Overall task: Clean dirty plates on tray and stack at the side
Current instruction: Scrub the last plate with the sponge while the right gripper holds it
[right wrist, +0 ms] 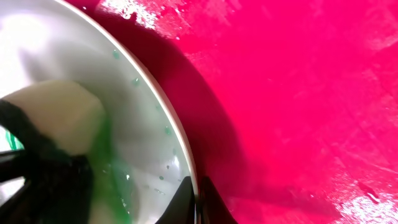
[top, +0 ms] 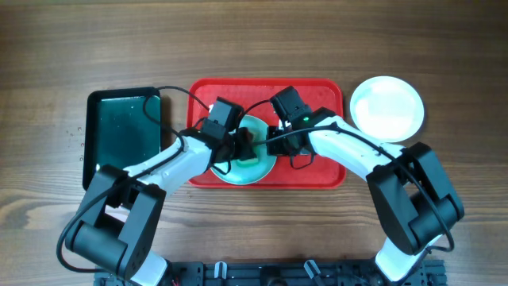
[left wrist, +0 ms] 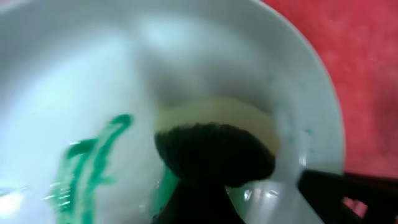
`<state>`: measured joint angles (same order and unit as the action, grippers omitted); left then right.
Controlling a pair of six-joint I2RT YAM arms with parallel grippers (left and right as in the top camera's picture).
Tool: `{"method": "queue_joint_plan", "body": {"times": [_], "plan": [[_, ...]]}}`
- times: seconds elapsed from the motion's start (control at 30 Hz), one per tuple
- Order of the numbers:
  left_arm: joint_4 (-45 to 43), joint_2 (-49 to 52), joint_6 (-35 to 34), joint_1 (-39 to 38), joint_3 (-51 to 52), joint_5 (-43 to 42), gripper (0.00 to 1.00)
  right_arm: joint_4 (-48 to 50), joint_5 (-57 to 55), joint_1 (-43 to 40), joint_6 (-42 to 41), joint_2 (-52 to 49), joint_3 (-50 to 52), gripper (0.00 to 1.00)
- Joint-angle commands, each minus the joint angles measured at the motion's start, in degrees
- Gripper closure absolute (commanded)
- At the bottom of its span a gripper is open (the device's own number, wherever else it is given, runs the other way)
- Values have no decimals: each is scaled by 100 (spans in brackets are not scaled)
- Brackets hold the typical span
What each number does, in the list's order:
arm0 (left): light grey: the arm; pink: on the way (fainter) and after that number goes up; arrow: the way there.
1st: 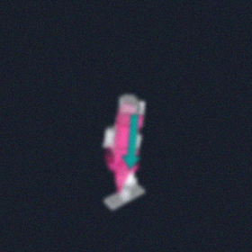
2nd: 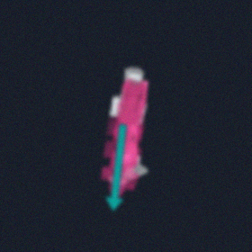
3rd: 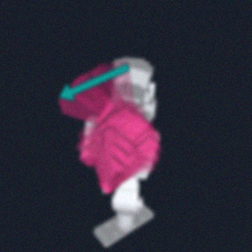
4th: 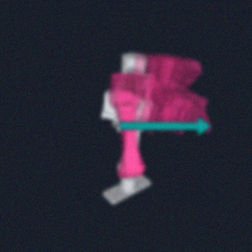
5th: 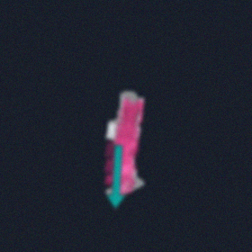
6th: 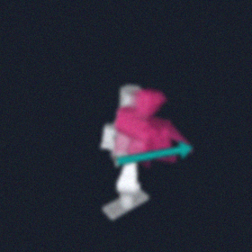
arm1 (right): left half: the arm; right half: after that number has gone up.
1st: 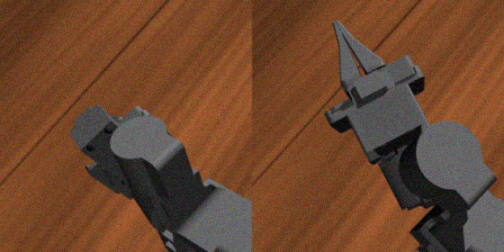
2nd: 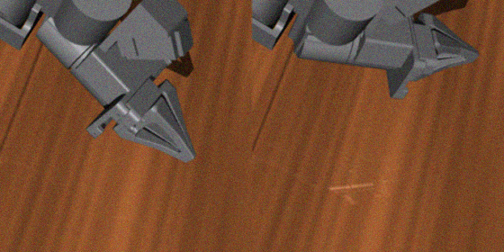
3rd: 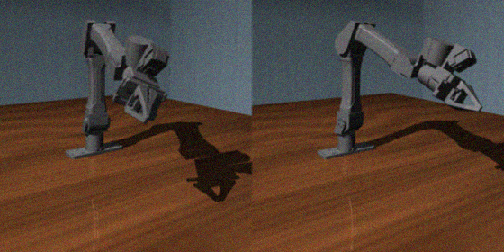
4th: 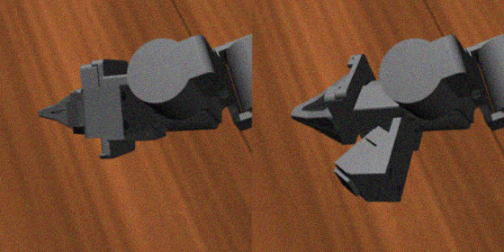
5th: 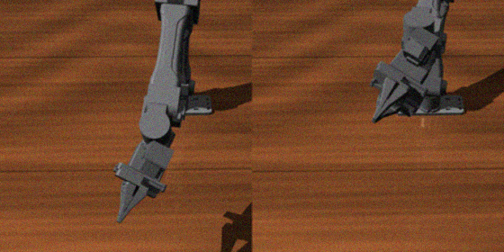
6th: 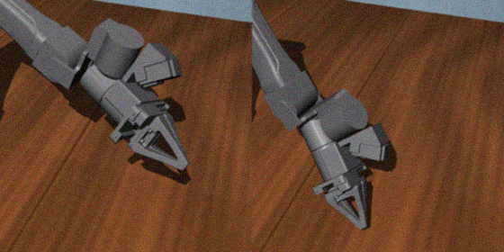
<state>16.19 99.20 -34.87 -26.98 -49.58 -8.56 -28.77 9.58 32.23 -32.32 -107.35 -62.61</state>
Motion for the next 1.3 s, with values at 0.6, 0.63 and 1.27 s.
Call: {"method": "queue_joint_plan", "body": {"times": [0.6,0.63,1.27], "plan": [[404,-76,144,-66,201,-39,96,-81,-234,39,-68,-219,39,96],[570,-79,144,-57,201,520,96,-81,-236,39,-68,-219,39,96],[-881,-162,144,37,186,-24,96,-68,-212,39,-83,-219,39,96]]}}
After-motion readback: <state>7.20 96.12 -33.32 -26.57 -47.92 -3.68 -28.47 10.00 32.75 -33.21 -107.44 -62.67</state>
